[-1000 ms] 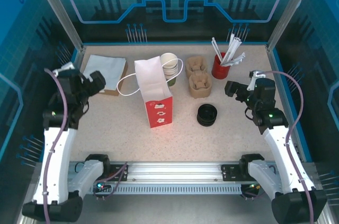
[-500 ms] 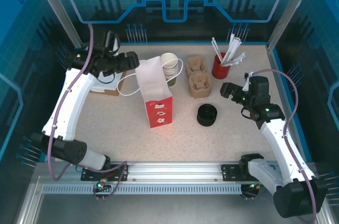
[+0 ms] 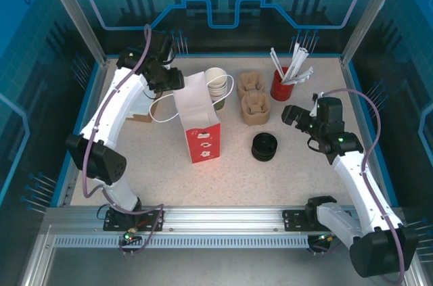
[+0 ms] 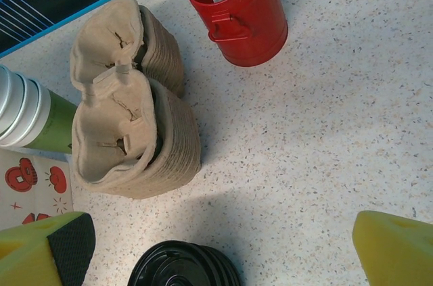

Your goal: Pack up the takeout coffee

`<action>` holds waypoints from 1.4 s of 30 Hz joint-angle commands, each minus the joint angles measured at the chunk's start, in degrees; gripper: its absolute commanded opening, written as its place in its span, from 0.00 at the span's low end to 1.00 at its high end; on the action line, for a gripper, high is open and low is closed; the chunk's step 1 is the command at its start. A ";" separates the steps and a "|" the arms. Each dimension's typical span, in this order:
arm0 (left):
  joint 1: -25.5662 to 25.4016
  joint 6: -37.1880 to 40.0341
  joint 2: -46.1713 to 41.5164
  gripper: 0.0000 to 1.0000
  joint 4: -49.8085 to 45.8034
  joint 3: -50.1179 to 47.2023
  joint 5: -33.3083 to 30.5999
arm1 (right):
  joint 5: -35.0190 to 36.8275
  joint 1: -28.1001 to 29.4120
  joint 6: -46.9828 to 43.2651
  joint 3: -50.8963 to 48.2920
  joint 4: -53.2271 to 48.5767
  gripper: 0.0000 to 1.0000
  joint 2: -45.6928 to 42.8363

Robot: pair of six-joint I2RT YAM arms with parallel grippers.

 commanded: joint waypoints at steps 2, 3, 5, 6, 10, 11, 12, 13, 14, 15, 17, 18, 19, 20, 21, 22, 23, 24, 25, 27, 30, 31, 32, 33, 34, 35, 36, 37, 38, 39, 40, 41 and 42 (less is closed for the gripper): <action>-0.38 2.72 1.45 0.29 -3.32 4.13 -3.20 | 1.08 0.88 0.84 0.77 -1.24 1.00 -0.17; -0.45 3.07 1.60 0.25 -3.45 4.49 -3.48 | 1.10 0.90 0.84 0.78 -1.17 1.00 -0.17; -0.38 3.82 1.82 0.17 -3.81 5.32 -4.03 | 1.07 0.94 0.92 0.89 -1.14 1.00 -0.08; -0.45 4.08 1.99 0.13 -4.04 5.81 -4.08 | 1.10 0.94 1.01 0.87 -1.17 1.00 -0.04; -0.29 5.14 2.75 0.02 -4.98 7.88 -4.37 | 1.16 0.94 1.10 1.02 -1.23 1.00 0.01; -0.21 5.44 2.95 0.00 -5.18 8.25 -4.24 | 1.27 0.94 1.10 1.02 -1.23 1.00 0.01; -0.12 5.79 3.11 0.00 -5.27 8.84 -4.11 | 1.28 0.94 1.10 1.08 -1.23 1.00 0.01; 0.10 5.94 3.28 0.00 -5.54 9.51 -3.98 | 1.36 0.99 1.10 1.15 -1.30 1.00 0.01; 0.44 6.19 3.33 0.00 -5.65 9.96 -3.43 | 1.36 0.94 1.10 1.26 -1.32 1.00 0.01; 0.79 6.48 3.28 0.00 -5.67 10.31 -2.82 | 1.45 0.94 1.10 1.44 -1.47 1.00 0.01; 1.73 7.14 3.33 0.00 -5.70 10.90 -1.62 | 1.57 0.94 0.85 1.92 -1.83 1.00 0.10; 2.40 7.72 3.33 0.00 -5.62 11.20 -0.38 | 1.67 0.94 0.70 2.29 -2.23 1.00 0.10; 3.17 8.27 3.26 0.00 -5.58 11.46 0.89 | 1.74 0.95 0.54 2.58 -2.48 1.00 0.10; 3.94 8.97 3.41 0.00 -5.42 11.75 2.41 | 1.82 0.94 0.34 2.83 -2.70 1.00 0.05; 4.77 9.58 3.54 0.00 -5.28 12.09 4.21 | 2.04 0.94 0.22 2.95 -2.89 1.00 0.05; 5.79 10.27 3.87 0.00 -5.08 12.52 6.03 | 2.10 0.94 0.15 2.97 -2.99 1.00 0.01; 6.57 10.75 4.18 0.00 -5.04 13.00 7.13 | 2.13 0.99 0.13 2.92 -3.05 1.00 -0.08; 7.59 11.40 4.71 0.00 -4.99 13.88 8.59 | 2.12 0.95 0.14 2.83 -2.98 1.00 -0.17; 8.55 12.05 5.36 0.00 -5.01 14.79 9.86 | 2.11 0.97 0.13 2.76 -2.97 1.00 -0.17; 10.09 13.00 6.96 0.00 -5.47 17.38 11.30 | 1.98 0.95 0.19 2.45 -2.90 1.00 -0.17; 11.55 14.23 9.80 0.00 -6.19 21.87 12.88 | 1.85 0.94 -0.06 2.42 -2.87 1.00 -0.08; 11.89 14.55 10.85 0.00 -6.32 23.37 13.24 | 1.89 0.94 -0.06 2.37 -2.77 1.00 -0.08; 12.13 14.89 11.90 0.00 -6.24 24.87 13.63 | 1.98 0.95 -0.06 2.43 -2.73 1.00 -0.09; 12.27 15.09 12.84 0.00 -6.15 26.21 14.13 | 1.98 0.94 -0.14 2.41 -2.73 1.00 -0.08; 12.43 15.25 13.88 0.00 -6.19 27.65 14.55 | 1.92 0.95 -0.19 2.44 -2.73 1.00 -0.08; 12.49 15.45 15.04 0.00 -6.13 29.25 14.85 | 1.84 0.97 -0.22 2.43 -2.83 1.00 -0.08; 12.54 15.64 15.89 0.00 -6.11 30.64 15.15 | 1.73 0.94 -0.20 2.39 -2.88 1.00 -0.10; 12.63 15.67 16.90 0.00 -5.94 31.90 15.36 | 1.58 0.99 -0.22 2.43 -2.91 1.00 -0.13; 12.63 15.76 17.56 0.00 -5.65 32.74 15.58 | 1.41 0.98 -0.18 2.43 -2.90 1.00 -0.17; 12.78 15.67 18.13 0.00 -5.06 33.30 15.91 | 1.20 0.99 -0.08 2.43 -2.98 1.00 -0.17; 12.93 15.59 18.58 0.00 -4.37 33.46 16.37 | 1.04 0.95 -0.13 2.42 -2.99 1.00 -0.17; 13.03 15.51 18.84 0.00 -3.62 33.45 16.59 | 1.01 1.05 0.07 2.26 -3.00 1.00 -0.25; 13.20 15.47 19.23 0.00 -3.04 33.43 16.65 | 0.86 1.07 0.13 2.16 -3.03 1.00 -0.34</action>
